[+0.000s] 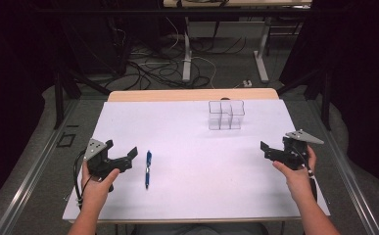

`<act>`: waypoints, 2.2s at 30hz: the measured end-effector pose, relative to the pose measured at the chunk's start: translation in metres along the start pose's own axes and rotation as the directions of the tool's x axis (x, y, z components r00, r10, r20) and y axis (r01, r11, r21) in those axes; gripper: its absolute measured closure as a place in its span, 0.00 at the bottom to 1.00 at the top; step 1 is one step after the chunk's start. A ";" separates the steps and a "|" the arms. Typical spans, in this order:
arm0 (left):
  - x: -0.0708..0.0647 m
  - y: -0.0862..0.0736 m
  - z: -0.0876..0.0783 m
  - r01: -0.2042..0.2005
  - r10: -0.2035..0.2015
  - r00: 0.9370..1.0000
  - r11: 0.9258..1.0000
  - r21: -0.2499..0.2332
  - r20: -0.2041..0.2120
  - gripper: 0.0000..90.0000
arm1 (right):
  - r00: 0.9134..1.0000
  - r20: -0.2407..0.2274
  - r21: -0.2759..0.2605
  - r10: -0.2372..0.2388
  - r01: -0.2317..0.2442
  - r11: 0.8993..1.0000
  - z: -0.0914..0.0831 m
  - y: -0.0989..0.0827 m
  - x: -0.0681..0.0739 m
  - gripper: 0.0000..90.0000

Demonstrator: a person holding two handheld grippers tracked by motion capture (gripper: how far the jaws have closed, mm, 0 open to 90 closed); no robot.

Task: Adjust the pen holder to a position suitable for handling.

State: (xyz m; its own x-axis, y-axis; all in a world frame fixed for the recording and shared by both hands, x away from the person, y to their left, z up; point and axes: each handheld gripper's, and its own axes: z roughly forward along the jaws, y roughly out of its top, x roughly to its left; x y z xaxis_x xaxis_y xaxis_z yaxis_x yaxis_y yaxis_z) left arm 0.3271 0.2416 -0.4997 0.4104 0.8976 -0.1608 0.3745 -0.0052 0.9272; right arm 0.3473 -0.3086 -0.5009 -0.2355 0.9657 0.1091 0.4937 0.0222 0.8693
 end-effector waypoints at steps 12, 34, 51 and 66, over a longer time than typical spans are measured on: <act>0.009 -0.005 0.002 0.011 -0.010 0.999 1.000 0.025 -0.043 0.00 | 0.998 -0.016 0.012 -0.058 0.058 0.998 0.011 0.005 0.008 0.10; 0.011 -0.005 0.002 0.034 -0.034 0.997 0.999 0.002 -0.065 0.00 | 0.987 -0.097 0.087 -0.125 0.134 0.987 0.041 0.047 0.028 0.38; 0.013 -0.005 0.000 0.047 -0.047 0.997 0.999 0.002 -0.064 0.00 | 0.998 -0.063 0.246 0.005 0.011 0.969 0.078 0.098 0.032 0.41; 0.015 -0.005 -0.001 0.063 -0.064 0.996 0.998 -0.005 -0.066 0.00 | 1.000 -0.006 0.365 0.003 0.000 0.931 0.109 0.130 0.043 0.51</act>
State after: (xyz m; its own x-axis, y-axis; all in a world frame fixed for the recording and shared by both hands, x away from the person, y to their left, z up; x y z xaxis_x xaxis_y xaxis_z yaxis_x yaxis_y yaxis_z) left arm 0.3302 0.2558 -0.5065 0.3299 0.9233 -0.1967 0.3957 0.0539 0.9168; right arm 0.4927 -0.2358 -0.4364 -0.2392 0.9642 0.1146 0.7650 0.1145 0.6337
